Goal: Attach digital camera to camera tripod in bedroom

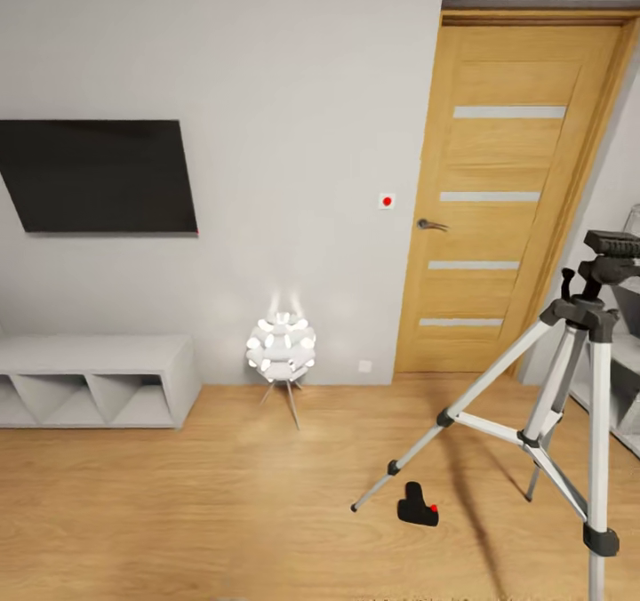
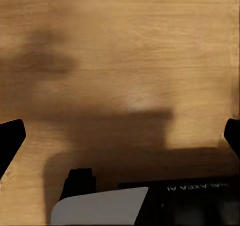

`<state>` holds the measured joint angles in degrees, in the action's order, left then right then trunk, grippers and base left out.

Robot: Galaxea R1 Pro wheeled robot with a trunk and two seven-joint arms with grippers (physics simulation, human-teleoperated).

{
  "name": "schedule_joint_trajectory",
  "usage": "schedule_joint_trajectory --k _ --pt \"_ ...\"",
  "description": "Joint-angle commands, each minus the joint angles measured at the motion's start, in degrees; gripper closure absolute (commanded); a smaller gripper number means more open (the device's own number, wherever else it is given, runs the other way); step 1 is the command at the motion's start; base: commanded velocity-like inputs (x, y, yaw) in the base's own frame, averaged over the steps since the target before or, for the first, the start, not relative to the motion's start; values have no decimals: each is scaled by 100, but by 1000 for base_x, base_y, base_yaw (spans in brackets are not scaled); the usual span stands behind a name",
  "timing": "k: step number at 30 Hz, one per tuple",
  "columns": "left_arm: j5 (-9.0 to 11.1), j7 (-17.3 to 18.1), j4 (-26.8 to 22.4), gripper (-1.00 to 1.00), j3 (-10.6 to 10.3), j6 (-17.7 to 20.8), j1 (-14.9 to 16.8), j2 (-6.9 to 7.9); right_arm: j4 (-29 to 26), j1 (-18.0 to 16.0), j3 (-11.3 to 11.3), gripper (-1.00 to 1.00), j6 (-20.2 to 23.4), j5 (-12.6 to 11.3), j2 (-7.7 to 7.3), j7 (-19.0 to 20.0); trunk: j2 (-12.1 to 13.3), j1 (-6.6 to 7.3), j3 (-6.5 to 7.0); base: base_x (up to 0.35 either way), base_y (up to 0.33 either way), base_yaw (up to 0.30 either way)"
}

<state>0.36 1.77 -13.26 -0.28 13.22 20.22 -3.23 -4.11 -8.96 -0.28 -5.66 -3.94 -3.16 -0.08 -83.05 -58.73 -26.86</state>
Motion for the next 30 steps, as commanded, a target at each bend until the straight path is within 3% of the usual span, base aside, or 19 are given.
schedule_joint_trajectory --k 1,3,10,15,21,30 --pt "5 11 -80 -100 2 145 8 -34 7 -7 2 -100 -22 -61 -3 -1 -3 0 -7 0 0 -259" --pt "15 0 -374 -100 12 441 144 -148 7 -12 2 -100 -22 -99 -7 1 -3 0 -7 0 0 -259" --pt "29 -21 -1129 -100 0 861 251 -400 3 -22 2 -100 -25 -124 -34 0 -3 0 -7 0 0 -259" --pt "38 -32 -1453 -100 -28 1067 272 -579 0 -63 2 -100 -23 -193 -136 2 -3 0 -7 0 0 -259" --pt "62 -43 -1548 -100 -32 1129 276 -640 -1 -80 2 -100 -23 -242 -187 6 -3 0 -7 0 0 -259" --pt "331 -72 -1535 -100 -33 1145 272 -655 -2 -101 -3 -100 -22 -350 -261 8 -3 0 -7 0 0 -260"
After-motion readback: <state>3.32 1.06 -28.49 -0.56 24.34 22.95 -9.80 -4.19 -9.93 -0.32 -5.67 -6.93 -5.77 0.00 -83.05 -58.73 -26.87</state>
